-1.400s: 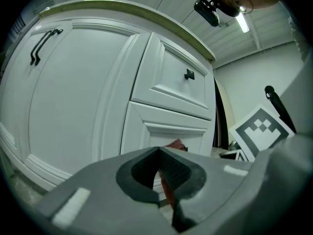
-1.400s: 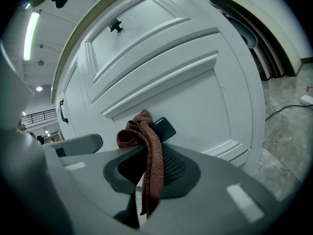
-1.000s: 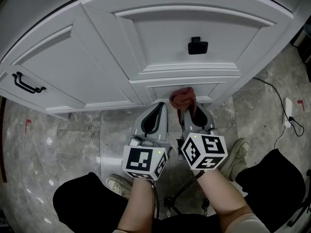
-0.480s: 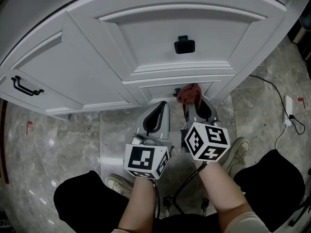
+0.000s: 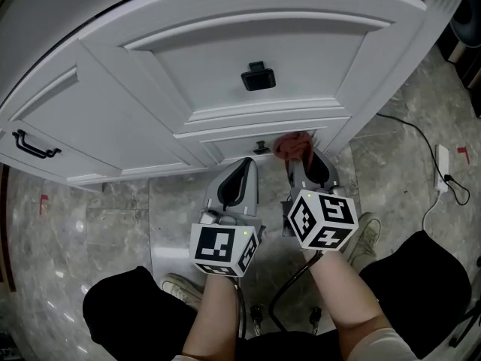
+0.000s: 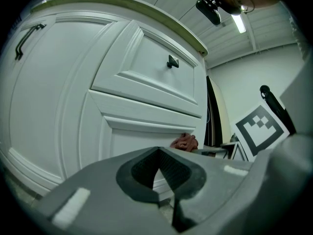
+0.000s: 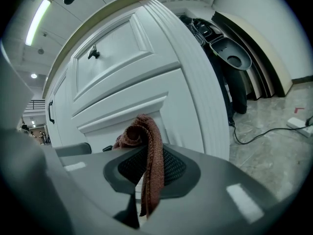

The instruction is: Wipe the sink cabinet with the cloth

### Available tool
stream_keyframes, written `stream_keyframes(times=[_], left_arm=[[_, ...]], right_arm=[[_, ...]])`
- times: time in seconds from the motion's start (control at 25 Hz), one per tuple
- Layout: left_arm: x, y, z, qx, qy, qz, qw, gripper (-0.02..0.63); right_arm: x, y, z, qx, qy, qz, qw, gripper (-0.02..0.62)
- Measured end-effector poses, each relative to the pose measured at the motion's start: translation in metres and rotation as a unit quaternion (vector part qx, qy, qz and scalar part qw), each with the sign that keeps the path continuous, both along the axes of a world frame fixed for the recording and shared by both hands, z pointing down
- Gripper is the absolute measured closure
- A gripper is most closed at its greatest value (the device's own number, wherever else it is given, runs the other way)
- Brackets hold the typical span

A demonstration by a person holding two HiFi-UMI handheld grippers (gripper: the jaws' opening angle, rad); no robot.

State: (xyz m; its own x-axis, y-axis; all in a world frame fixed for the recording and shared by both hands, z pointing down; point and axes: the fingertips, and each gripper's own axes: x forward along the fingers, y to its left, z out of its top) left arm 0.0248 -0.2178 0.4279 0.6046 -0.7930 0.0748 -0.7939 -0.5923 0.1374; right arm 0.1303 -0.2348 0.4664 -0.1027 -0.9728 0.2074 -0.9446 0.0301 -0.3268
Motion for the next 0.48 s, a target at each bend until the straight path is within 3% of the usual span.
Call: stream_keyframes(times=[0.48], left_arm=[[0.019,0.005,0.003,-0.001,0.004,0.013,0.9999,0.606]], right_arm=[[0.040,0.013,-0.005,0.002,0.024,0.037,0.999,0.512]])
